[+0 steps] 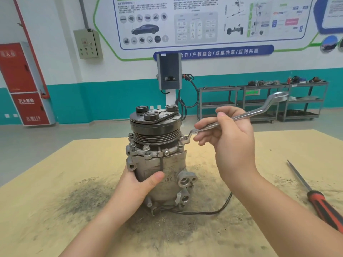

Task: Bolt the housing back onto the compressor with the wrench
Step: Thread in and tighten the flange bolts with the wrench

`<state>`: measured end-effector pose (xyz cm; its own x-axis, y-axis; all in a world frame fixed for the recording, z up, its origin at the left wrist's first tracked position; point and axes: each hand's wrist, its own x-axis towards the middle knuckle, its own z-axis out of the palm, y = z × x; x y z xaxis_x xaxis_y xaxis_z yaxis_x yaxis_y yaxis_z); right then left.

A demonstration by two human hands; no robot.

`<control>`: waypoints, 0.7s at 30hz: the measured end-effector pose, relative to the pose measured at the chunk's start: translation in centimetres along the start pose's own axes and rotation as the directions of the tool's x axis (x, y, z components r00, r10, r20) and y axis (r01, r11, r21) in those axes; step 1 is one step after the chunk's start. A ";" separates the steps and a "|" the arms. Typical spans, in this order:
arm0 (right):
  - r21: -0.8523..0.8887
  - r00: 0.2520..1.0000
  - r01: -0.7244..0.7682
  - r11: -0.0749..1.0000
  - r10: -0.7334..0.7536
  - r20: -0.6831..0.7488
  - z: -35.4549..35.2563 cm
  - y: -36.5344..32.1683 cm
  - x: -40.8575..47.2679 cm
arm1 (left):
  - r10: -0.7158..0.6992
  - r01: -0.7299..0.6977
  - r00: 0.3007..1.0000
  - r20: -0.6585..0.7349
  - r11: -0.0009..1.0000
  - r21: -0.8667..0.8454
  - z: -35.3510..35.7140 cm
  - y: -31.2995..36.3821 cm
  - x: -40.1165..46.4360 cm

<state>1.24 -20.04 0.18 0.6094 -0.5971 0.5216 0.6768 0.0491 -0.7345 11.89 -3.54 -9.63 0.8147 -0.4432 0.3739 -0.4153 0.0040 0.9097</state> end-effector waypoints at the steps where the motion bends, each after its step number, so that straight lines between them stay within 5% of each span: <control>1: 0.042 0.999 -0.039 0.998 0.039 -0.007 -0.1 0.1 0.2 | 0.005 -0.005 1.000 -0.002 1.000 0.008 0.0 0.0 0.0; 10: 0.263 0.948 -0.315 0.912 0.312 0.055 -1.7 2.1 2.0 | 0.031 -0.031 0.999 -0.009 1.000 -0.003 0.1 0.3 0.0; 12: 0.206 0.985 -0.173 0.963 0.170 0.032 -1.5 2.8 1.2 | 0.027 -0.027 1.000 -0.007 1.000 -0.006 0.0 0.2 0.0; 14: 0.022 0.985 0.172 0.985 -0.173 0.010 -1.1 3.8 -0.4 | 0.028 -0.028 1.000 -0.009 1.000 0.002 0.0 0.1 0.0; 16: -0.198 0.831 0.555 0.808 -0.528 0.176 -0.7 4.5 -1.7 | 0.021 -0.021 1.000 -0.016 1.000 0.012 -0.1 -0.2 0.1; 19: -0.349 0.525 0.851 0.392 -0.655 0.544 -0.5 4.8 -2.3 | 0.003 -0.002 1.000 -0.030 1.000 0.024 -0.1 -0.7 0.3; 21: -0.348 0.536 0.844 0.408 -0.645 0.545 -0.3 4.2 -2.3 | -0.006 0.006 1.000 -0.022 1.000 0.021 -0.1 -0.8 0.4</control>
<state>2.55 -18.70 -4.18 0.1154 0.0845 0.9897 0.6470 -0.7625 -0.0103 12.54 -3.63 -10.18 0.8258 -0.4235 0.3724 -0.4185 -0.0177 0.9080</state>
